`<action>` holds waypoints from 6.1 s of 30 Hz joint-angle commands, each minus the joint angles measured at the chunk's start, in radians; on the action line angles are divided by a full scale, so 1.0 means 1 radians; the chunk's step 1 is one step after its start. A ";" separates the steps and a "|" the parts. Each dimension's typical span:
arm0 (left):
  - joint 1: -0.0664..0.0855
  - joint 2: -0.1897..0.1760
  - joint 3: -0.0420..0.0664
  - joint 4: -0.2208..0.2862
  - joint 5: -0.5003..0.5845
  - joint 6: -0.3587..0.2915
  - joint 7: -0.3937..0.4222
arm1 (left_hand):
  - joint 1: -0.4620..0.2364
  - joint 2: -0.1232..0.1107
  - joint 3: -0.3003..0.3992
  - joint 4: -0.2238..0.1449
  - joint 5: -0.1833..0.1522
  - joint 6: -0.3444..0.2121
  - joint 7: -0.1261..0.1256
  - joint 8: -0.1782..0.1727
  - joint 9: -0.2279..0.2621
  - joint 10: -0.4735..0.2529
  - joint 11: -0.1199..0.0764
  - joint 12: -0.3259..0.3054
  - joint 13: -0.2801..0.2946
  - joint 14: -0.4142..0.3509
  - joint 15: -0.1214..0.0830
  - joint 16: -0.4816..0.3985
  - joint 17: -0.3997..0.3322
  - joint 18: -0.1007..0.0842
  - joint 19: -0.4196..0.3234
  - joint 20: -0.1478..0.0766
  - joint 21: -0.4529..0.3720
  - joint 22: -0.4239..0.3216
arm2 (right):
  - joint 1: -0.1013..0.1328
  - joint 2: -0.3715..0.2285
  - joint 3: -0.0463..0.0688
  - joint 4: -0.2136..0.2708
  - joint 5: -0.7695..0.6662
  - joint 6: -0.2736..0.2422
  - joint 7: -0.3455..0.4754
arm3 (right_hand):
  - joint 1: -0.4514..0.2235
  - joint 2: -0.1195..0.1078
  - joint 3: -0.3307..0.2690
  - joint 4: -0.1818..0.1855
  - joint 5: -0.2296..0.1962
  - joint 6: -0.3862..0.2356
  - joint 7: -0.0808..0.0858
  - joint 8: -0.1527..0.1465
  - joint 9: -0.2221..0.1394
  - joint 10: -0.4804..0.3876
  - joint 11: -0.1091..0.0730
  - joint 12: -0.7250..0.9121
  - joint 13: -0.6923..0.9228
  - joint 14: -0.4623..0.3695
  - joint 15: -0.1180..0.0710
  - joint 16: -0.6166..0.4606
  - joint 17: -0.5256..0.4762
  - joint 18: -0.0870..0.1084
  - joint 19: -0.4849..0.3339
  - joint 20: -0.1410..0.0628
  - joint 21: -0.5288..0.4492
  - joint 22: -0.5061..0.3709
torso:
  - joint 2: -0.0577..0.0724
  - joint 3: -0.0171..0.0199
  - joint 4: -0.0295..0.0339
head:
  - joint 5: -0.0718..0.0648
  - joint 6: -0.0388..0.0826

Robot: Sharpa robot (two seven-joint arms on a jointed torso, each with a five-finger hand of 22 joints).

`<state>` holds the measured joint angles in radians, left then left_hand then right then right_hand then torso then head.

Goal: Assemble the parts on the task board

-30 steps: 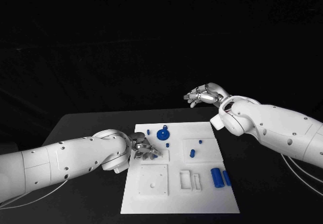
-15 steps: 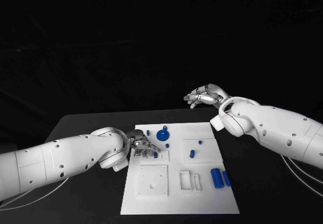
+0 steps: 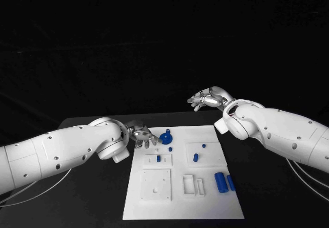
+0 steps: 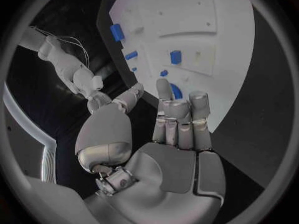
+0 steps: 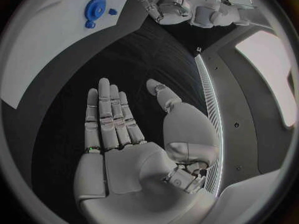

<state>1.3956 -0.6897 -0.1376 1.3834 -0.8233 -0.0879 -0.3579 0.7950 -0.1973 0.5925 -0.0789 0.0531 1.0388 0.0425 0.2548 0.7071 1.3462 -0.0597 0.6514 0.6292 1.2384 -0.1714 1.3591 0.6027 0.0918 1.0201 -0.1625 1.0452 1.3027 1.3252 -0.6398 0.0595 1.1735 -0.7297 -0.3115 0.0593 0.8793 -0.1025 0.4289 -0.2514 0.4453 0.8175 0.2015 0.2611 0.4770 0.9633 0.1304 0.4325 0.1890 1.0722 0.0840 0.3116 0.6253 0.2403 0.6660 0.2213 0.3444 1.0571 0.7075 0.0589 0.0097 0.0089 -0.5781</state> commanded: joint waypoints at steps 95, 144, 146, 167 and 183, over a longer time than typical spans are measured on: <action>-0.025 0.328 0.004 -0.662 0.009 0.241 0.066 | -0.012 0.051 -0.090 0.020 -0.001 -0.073 0.030 0.016 -0.014 -0.020 0.019 -0.021 0.004 -0.021 0.021 0.007 0.002 0.006 -0.027 -0.081 -0.008 0.004 | 0.001 0.008 0.001 0.016 0.002 -0.003 0.007 | -0.009 0.000 -0.007 0.001 -0.002 -0.012 0.002 0.001 -0.005 -0.003 0.008 -0.005 -0.013 -0.004 0.008 -0.011 -0.003 0.006 -0.007 0.006 -0.005 -0.001 | 0.007 -0.0001 -0.0049 | -0.003 -0.005; -0.035 0.338 0.004 -0.680 0.009 0.271 0.076 | 0.086 0.202 -0.084 -0.111 0.000 -0.065 0.032 0.034 -0.037 -0.022 0.021 -0.031 0.003 -0.026 0.024 0.013 0.001 0.000 -0.034 -0.076 -0.005 0.011 | 0.001 0.012 0.001 0.013 0.002 -0.002 0.007 | -0.008 0.000 -0.008 0.002 -0.001 -0.012 0.002 0.002 -0.006 -0.002 0.008 -0.004 -0.018 -0.003 0.008 -0.012 -0.004 0.007 -0.008 0.007 -0.005 -0.001 | 0.007 0.0003 -0.0034 | -0.006 -0.016; -0.035 0.338 0.004 -0.680 0.009 0.271 0.076 | 0.087 0.203 -0.084 -0.112 0.001 -0.065 0.032 0.035 -0.038 -0.022 0.021 -0.032 0.002 -0.026 0.024 0.013 0.001 -0.001 -0.034 -0.076 -0.005 0.011 | 0.001 0.012 0.001 0.013 0.002 -0.002 0.007 | -0.008 0.000 -0.008 0.002 -0.001 -0.012 0.002 0.002 -0.006 -0.002 0.008 -0.004 -0.019 -0.003 0.008 -0.012 -0.004 0.007 -0.008 0.007 -0.005 -0.001 | 0.007 0.0004 -0.0038 | -0.006 -0.016; -0.035 0.328 0.004 -0.676 -0.002 0.245 0.077 | 0.102 0.282 -0.043 -0.203 0.291 -0.011 0.021 0.069 -0.048 0.001 0.012 -0.037 -0.001 -0.015 0.015 0.022 0.000 -0.007 -0.020 -0.079 0.004 0.013 | 0.001 0.009 0.001 0.013 0.005 0.000 0.007 | -0.009 0.000 -0.008 0.002 -0.001 -0.012 0.002 0.002 -0.007 -0.002 0.008 -0.004 -0.021 -0.003 0.008 -0.012 -0.004 0.008 -0.008 0.008 -0.005 0.000 | 0.006 0.0005 -0.0040 | -0.006 -0.019; -0.031 0.257 0.005 -0.566 0.059 0.150 0.079 | 0.092 0.267 -0.037 -0.210 0.399 0.033 0.005 0.097 -0.046 0.043 -0.003 -0.035 -0.003 0.007 0.000 0.039 0.007 -0.005 0.002 -0.090 0.015 0.013 | 0.001 0.005 0.001 0.011 0.006 0.000 0.006 | -0.009 0.000 -0.008 0.002 -0.001 -0.012 0.002 0.002 -0.007 -0.002 0.008 -0.004 -0.022 -0.003 0.008 -0.013 -0.004 0.008 -0.009 0.008 -0.005 0.000 | 0.004 -0.0008 -0.0019 | -0.003 -0.015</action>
<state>1.3623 -0.4264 -0.1333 0.8034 -0.8055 0.1179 -0.2861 0.8897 0.0739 0.5508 -0.2857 0.4468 1.0167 0.0748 0.3168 0.6527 1.3835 -0.0633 0.6187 0.6277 1.2324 -0.1582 1.3948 0.6089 0.0766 1.0160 -0.1605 1.0546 1.3079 1.3256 -0.6333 0.0595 1.1852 -0.7280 -0.3135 0.0599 0.8793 -0.1025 0.4262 -0.2486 0.4453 0.8114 0.2005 0.2611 0.4713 0.9597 0.1340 0.4325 0.1681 1.0703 0.0858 0.3040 0.6227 0.2403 0.6625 0.2248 0.3444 1.0572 0.7122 0.0590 0.0069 0.0049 -0.5944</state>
